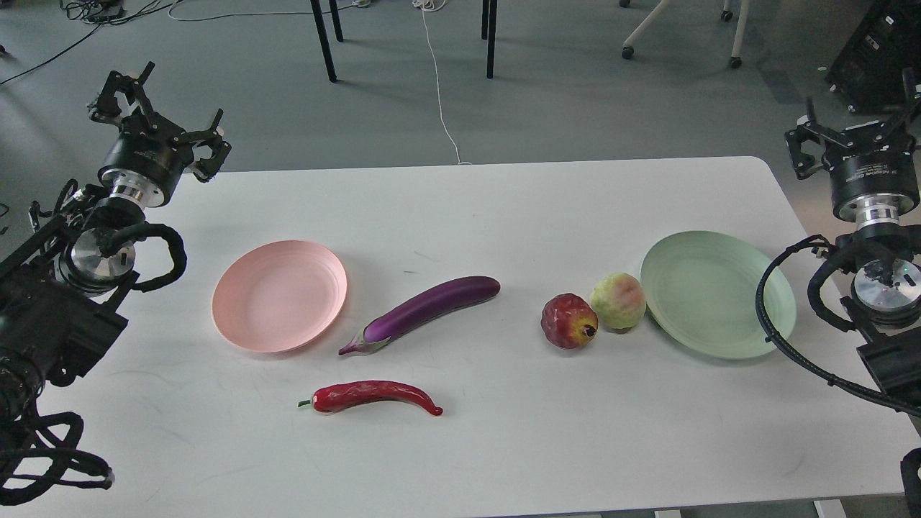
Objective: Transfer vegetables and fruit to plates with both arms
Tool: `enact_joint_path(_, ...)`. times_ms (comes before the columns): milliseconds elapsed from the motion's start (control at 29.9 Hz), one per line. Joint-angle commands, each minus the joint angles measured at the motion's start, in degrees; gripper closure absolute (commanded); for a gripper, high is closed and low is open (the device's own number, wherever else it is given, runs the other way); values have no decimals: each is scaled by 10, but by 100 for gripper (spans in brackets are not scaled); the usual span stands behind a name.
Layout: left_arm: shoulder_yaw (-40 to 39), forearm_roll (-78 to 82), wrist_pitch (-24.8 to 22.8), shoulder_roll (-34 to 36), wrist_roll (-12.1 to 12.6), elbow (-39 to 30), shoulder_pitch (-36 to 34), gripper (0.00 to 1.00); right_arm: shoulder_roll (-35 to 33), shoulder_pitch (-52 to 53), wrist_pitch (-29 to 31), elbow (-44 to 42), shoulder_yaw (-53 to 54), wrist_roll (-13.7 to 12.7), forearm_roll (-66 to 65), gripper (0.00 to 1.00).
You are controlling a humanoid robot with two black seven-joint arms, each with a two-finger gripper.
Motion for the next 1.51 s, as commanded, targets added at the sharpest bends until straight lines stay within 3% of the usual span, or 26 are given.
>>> enact_joint_path(0,1,0,0,2,-3,0,6,2,1,2,-1,3,-1,4,-1,1)
enact_joint_path(201,2,3,3,2,-2,2,2,2,-27,23,-7,11,-26,2,-6,1)
enact_joint_path(335,1,2,7,2,-3,2,-2,2,-73,86,-20,13,-120,2,-6,1)
enact_joint_path(603,-2,0,7,8,-3,2,-2,2,-170,314,-29,86,-481,5,-35,1)
enact_joint_path(804,-6,-1,7,9,-4,0,-3,2,-177,478,-31,149,-707,15,-154,1)
enact_joint_path(1138,-5,-1,6,12,-12,0,-2,2,-93,668,-108,252,-1010,15,-436,1)
enact_joint_path(1239,-6,-1,5,14,-13,0,-2,2,-46,683,-126,257,-1067,19,-498,1)
enact_joint_path(1473,-5,-1,3,19,-16,0,1,2,56,670,-191,221,-1205,55,-623,1)
